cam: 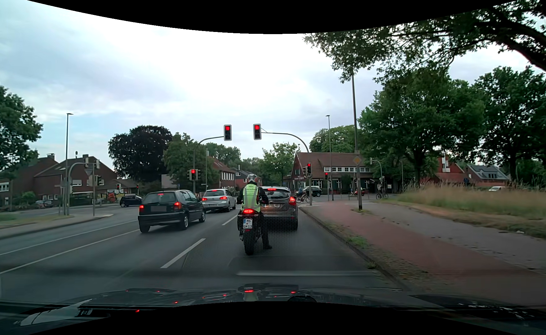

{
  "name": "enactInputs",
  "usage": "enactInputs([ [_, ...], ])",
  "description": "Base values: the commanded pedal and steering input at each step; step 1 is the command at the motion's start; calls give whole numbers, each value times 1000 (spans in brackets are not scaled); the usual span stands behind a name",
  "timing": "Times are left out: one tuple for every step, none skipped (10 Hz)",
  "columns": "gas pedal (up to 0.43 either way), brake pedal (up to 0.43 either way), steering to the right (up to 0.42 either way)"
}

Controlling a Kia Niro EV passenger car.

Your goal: Follow the waypoints while adhering to traffic rules and regulations

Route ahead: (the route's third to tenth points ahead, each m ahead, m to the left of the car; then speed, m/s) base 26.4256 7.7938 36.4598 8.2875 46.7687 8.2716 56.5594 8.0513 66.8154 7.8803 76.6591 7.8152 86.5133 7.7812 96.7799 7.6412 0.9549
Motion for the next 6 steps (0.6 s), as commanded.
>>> enactInputs([
  [0, 0, 12],
  [0, 49, 12],
  [0, 104, 12],
  [0, 134, 12],
  [0, 146, 12],
  [0, 171, 12],
])
